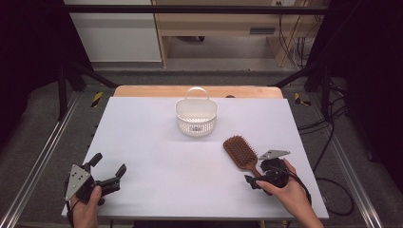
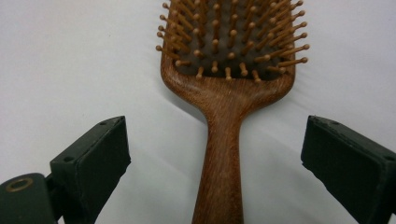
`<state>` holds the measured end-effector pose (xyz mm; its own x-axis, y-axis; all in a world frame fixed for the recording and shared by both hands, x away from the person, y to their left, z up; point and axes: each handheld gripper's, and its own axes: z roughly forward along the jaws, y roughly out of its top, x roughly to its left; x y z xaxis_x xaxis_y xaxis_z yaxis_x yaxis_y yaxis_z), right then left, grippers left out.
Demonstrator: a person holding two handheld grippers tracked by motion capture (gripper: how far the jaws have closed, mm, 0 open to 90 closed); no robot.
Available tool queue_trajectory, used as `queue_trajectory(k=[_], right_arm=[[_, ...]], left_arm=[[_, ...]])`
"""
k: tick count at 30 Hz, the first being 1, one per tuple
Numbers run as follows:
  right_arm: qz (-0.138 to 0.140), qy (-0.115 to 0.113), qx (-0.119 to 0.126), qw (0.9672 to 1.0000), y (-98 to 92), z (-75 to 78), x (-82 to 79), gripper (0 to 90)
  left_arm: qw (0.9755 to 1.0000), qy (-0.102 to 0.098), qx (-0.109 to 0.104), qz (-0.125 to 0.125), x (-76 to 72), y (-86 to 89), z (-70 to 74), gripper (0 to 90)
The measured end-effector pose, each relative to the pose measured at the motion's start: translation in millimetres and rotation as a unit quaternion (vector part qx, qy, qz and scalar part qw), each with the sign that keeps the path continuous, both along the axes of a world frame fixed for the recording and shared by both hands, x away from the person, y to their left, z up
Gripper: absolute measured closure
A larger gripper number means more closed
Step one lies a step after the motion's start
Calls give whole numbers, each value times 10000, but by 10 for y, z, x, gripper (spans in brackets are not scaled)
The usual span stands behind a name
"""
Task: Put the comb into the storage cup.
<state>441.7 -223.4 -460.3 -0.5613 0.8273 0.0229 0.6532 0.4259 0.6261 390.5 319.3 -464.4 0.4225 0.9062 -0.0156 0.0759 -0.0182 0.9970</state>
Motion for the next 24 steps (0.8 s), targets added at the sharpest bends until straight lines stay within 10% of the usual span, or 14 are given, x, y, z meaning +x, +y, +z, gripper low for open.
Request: queue_trajectory(k=[7, 24], right_arm=[[44, 147, -229, 9996, 38, -24, 44, 113], [-1, 495, -482, 9976, 68, -14, 147, 498]], left_arm=[[10000, 19, 6, -8, 2, -5, -2, 21], [10000, 9, 53, -30, 3, -15, -1, 21]])
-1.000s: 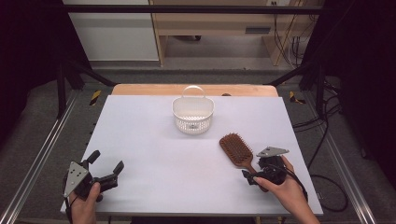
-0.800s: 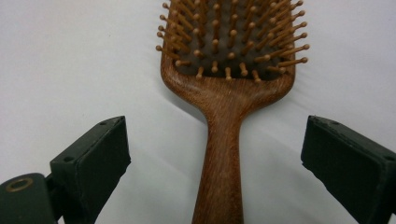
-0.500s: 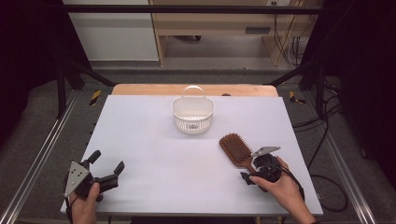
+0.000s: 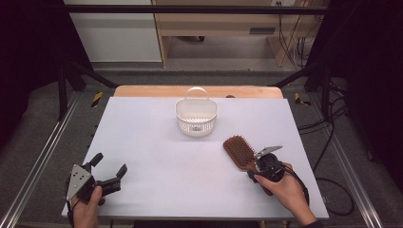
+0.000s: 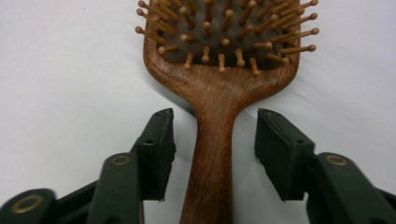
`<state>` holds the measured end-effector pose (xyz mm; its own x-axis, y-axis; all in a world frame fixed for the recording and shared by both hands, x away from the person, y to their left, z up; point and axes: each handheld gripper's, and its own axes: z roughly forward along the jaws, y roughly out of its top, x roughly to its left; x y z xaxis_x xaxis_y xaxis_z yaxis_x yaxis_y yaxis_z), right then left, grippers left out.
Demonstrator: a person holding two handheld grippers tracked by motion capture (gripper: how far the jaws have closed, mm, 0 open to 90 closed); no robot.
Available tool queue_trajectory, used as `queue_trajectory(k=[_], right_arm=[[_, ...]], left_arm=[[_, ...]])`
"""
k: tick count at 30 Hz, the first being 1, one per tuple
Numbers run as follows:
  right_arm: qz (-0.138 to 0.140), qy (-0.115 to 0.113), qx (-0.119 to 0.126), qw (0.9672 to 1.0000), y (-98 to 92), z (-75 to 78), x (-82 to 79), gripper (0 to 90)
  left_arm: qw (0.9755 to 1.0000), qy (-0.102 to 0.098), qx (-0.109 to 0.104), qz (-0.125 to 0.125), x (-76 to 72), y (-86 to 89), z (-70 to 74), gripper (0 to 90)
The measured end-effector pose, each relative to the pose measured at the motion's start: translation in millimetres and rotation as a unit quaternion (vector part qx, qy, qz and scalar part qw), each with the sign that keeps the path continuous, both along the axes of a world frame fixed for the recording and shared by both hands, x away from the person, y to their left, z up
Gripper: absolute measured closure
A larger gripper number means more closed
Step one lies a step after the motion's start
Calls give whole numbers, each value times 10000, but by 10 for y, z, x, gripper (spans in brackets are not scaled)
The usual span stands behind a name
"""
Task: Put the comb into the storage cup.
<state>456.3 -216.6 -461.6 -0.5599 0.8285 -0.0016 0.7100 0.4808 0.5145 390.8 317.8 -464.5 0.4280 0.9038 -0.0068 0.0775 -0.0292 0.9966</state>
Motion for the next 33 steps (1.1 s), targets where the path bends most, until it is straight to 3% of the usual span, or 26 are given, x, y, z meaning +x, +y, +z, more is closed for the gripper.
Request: queue_trajectory(k=[6, 16, 22, 29, 33], right_arm=[[27, 164, -135, 9998, 28, 28, 27, 599], [-36, 501, -125, 9987, -7, 57, 128, 718], [10, 650, -179, 9977, -2, 69, 175, 727], [176, 743, -501, 9958, 71, 99, 211, 731], [288, 623, -545, 9961, 70, 101, 196, 732]], left_arm=[[10000, -3, 3, -6, 0, -2, 2, 21], [10000, 2, -3, -16, 1, -9, 1, 21], [10000, -2, 23, -33, 4, -21, 1, 21], [10000, -2, 10, -14, 4, -11, 1, 21], [10000, -5, -9, 9, -2, 6, 4, 21]])
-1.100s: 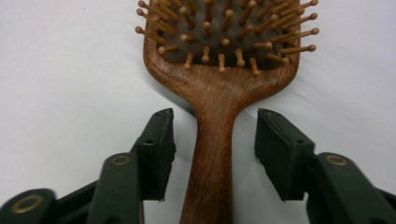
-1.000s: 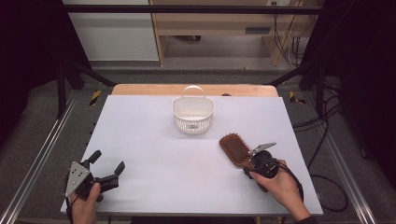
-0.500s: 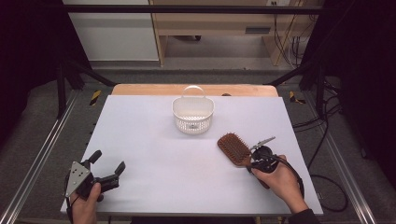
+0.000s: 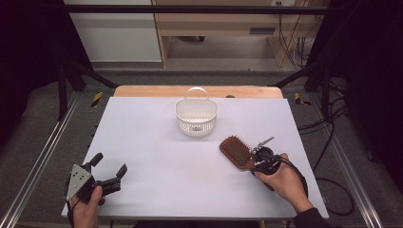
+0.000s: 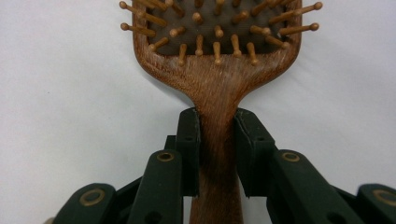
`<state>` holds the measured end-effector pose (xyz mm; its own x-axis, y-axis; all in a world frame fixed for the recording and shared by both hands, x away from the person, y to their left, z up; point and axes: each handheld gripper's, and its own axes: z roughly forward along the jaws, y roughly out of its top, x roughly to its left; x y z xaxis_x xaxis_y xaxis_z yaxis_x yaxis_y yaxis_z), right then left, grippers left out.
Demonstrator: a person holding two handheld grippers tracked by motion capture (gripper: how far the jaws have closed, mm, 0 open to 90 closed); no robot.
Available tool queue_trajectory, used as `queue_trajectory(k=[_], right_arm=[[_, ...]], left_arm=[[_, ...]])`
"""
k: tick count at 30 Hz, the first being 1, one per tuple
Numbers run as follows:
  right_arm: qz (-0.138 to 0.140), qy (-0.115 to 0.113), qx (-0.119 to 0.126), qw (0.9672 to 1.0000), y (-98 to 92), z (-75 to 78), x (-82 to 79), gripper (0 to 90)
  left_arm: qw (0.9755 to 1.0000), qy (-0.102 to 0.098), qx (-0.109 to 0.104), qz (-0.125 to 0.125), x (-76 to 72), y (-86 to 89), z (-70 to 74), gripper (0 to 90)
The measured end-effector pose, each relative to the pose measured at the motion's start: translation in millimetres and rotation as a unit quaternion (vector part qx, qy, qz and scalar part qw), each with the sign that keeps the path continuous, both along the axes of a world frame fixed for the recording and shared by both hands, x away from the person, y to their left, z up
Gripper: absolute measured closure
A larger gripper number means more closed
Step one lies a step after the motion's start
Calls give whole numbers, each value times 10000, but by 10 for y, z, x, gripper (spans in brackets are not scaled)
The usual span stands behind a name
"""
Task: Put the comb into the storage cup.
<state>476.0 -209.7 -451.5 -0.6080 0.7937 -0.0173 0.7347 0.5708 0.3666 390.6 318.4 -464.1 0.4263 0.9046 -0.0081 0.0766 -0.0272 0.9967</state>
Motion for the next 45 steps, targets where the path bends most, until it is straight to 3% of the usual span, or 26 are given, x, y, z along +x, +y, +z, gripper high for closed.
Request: queue_trajectory(k=[7, 13, 17, 21, 26, 29, 32, 34, 35, 36, 37, 38, 41, 43, 45], right_arm=[[-2, -262, 75, 9996, -35, -13, -71, 732], [-36, -521, 296, 9982, -121, 41, -99, 732], [-47, -793, 594, 9951, -169, 118, -157, 731], [6, -1082, 863, 9904, -187, 181, -231, 731], [-13, -1524, 1328, 9793, -168, 232, -291, 731], [-13, -1843, 1618, 9694, -110, 257, -303, 731], [8, -2055, 1979, 9584, -27, 264, -283, 731], [31, -2168, 2158, 9520, 42, 261, -259, 731], [31, -2168, 2158, 9520, 42, 261, -259, 731], [81, -2311, 2320, 9448, 97, 257, -241, 732], [125, -2369, 2413, 9410, 118, 253, -242, 731], [238, -2472, 2451, 9371, 141, 246, -254, 731], [331, -2554, 2585, 9311, 197, 210, -295, 731], [359, -2599, 2641, 9281, 224, 191, -317, 731], [408, -2666, 2694, 9245, 238, 187, -346, 731]], left_arm=[[10000, 0, 36, -18, -2, -9, 0, 21], [10000, 8, 46, -6, -2, -18, 3, 21], [9999, 46, 89, -73, 1, -65, 5, 22], [9997, 128, -66, -185, -50, -145, 33, 24], [9988, 263, -292, -293, -86, -274, 137, 29], [9985, 275, -265, -391, -61, -406, 244, 32], [9973, 241, -167, -675, 29, -619, 335, 31], [9960, 295, -237, -813, 112, -780, 387, 35], [9960, 295, -237, -813, 112, -780, 387, 36], [9944, 307, -154, -999, 182, -979, 452, 36], [9944, 307, -154, -999, 182, -979, 452, 37], [9921, 343, -104, -1204, 257, -1189, 515, 41], [9880, 468, -309, -1439, 394, -1486, 595, 46], [9872, 487, -278, -1495, 432, -1583, 624, 48], [9850, 455, -231, -1648, 496, -1821, 728, 47]])
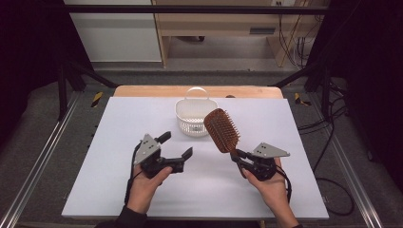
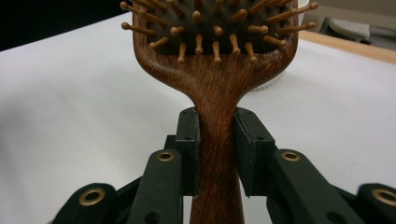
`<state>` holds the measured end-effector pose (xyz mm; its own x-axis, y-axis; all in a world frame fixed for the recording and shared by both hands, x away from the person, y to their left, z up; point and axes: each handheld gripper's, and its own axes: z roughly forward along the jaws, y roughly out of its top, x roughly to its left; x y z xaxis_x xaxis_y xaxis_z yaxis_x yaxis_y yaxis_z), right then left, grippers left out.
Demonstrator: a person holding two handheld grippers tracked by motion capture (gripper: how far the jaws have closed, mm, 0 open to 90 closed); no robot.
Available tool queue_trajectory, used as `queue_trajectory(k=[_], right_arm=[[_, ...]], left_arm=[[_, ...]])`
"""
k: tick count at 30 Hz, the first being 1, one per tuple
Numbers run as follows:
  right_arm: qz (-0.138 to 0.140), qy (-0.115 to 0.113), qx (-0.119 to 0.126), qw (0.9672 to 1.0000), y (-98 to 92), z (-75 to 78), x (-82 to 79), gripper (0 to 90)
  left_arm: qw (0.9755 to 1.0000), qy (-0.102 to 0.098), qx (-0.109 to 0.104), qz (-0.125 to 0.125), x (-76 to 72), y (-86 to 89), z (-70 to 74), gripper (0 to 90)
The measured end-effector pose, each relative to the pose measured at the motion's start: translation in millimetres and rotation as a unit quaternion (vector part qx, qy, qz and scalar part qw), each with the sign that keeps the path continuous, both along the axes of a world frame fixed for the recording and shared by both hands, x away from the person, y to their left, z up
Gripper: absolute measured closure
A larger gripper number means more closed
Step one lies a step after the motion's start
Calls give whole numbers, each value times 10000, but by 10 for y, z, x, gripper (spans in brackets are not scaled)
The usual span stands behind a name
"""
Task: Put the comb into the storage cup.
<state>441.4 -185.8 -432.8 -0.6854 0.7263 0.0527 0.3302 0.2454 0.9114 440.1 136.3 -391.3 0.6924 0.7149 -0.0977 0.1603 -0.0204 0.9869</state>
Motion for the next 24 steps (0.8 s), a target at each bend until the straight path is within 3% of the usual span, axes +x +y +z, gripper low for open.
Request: queue_trajectory(k=[7, 16, 20, 24], right_arm=[[-149, -249, 178, 9994, -11, 9, -56, 731], [-189, -298, 231, 9991, -19, 13, -66, 731], [-214, -359, 268, 9988, -6, 17, -82, 731], [-238, -413, 302, 9984, 3, 21, -92, 731]], left_arm=[[9998, -26, -56, -205, 109, -295, 118, 45], [9995, 64, -81, -308, 216, -452, 211, 41], [9993, 143, 18, -333, 209, -508, 193, 38], [9989, 234, -20, -411, 234, -530, 169, 34]])
